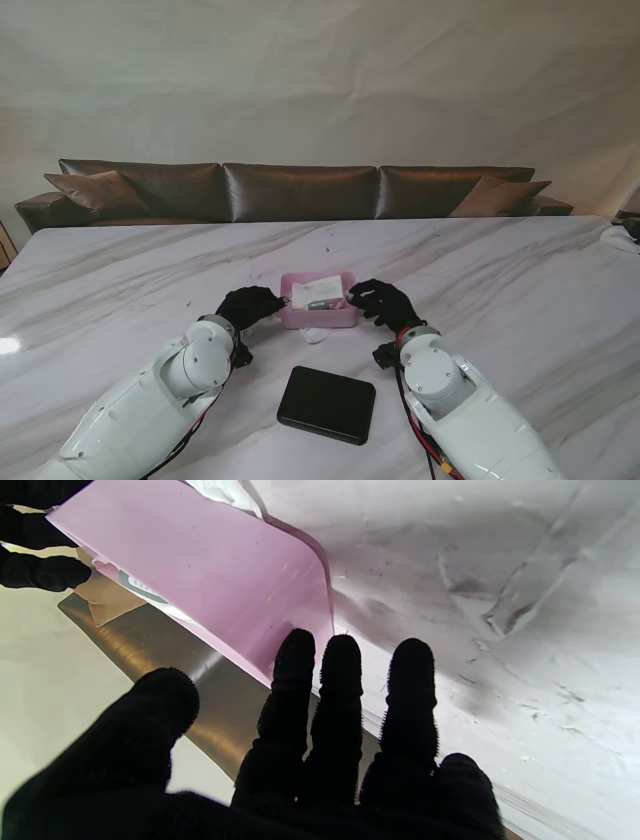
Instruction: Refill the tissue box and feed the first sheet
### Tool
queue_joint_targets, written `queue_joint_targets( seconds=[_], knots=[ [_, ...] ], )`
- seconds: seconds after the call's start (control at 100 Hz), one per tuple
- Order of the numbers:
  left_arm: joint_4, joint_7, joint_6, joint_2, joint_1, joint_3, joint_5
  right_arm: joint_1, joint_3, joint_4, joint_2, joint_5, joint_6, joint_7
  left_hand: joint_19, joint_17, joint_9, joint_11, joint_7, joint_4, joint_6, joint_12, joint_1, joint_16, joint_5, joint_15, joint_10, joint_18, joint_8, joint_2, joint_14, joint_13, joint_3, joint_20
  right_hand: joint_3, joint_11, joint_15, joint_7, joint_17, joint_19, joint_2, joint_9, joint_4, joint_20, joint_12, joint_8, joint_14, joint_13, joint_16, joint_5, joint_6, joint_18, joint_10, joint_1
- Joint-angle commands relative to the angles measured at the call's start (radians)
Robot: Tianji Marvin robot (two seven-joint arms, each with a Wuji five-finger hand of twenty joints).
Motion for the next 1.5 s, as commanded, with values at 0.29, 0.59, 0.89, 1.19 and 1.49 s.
queue_joint_targets(
  seconds=[0.29, 0.59, 0.89, 1.19, 1.49],
  knots=[
    [-0.036, -0.013, 0.012, 0.000, 0.026, -0.029, -0.001, -0.027, 0.010, -0.047, 0.003, -0.029, 0.042, 0.023, 2.124, -0.026, -0.036, -0.020, -0.065, 0.024, -0.192, -0.009, -0.031, 0.012, -0.052, -0.002, -0.028, 0.001, -0.041, 0.014, 0.009, -0.021, -0.020, 0.004, 0.016, -0.012, 0.036, -0.009, 0.036, 0.044, -0.011, -0.063, 0.014, 0.021, 0.003, 0.004, 0.021, 0.061, 0.027, -0.027, -0.086, 0.039, -0.111, -0.062],
    [-0.055, -0.045, 0.029, 0.014, 0.043, -0.047, 0.013, -0.030, 0.015, -0.060, 0.009, -0.040, 0.070, 0.037, 2.113, -0.041, -0.046, -0.034, -0.107, 0.025, -0.219, -0.009, -0.031, 0.014, -0.058, -0.019, -0.029, 0.005, -0.054, 0.008, 0.014, -0.039, -0.053, 0.000, 0.020, -0.045, 0.043, -0.057, 0.093, 0.070, 0.009, -0.149, 0.022, 0.022, -0.019, -0.003, 0.042, 0.110, 0.027, -0.058, -0.198, 0.059, -0.096, -0.101],
    [-0.038, -0.010, 0.005, 0.009, 0.050, -0.057, 0.023, -0.061, 0.030, -0.102, 0.026, -0.097, 0.075, 0.046, 1.950, -0.214, -0.230, -0.183, -0.245, 0.026, -0.235, -0.123, -0.016, -0.153, -0.194, -0.260, -0.060, 0.097, -0.118, -0.009, 0.036, -0.211, -0.160, -0.075, 0.016, -0.102, 0.016, -0.144, 0.088, 0.065, 0.038, -0.275, 0.029, 0.009, -0.090, -0.033, 0.054, 0.079, 0.005, -0.185, -0.196, 0.061, -0.057, -0.181],
    [-0.131, 0.016, 0.004, 0.014, 0.124, -0.112, 0.037, -0.162, 0.079, -0.255, 0.044, -0.170, 0.190, 0.040, 1.928, -0.199, -0.224, -0.186, -0.228, 0.040, -0.112, -0.151, -0.016, -0.184, -0.189, -0.280, -0.046, 0.133, -0.119, 0.016, 0.039, -0.182, -0.195, -0.082, 0.021, -0.092, -0.025, -0.101, 0.157, 0.071, 0.064, -0.214, 0.019, -0.013, -0.164, -0.051, 0.060, 0.067, -0.076, -0.226, -0.028, 0.060, 0.035, -0.209],
    [-0.269, 0.014, -0.036, 0.026, 0.245, -0.164, 0.024, -0.316, 0.140, -0.435, 0.048, -0.238, 0.319, -0.006, 2.005, -0.065, -0.107, -0.140, -0.133, 0.053, -0.033, -0.140, -0.009, -0.174, -0.101, -0.219, -0.010, 0.100, -0.089, 0.035, 0.050, -0.049, -0.202, -0.079, 0.019, -0.081, -0.024, -0.003, 0.180, 0.069, 0.061, -0.081, 0.011, -0.074, -0.221, -0.133, 0.062, 0.072, -0.141, -0.176, 0.218, 0.090, 0.141, -0.183]
  ],
)
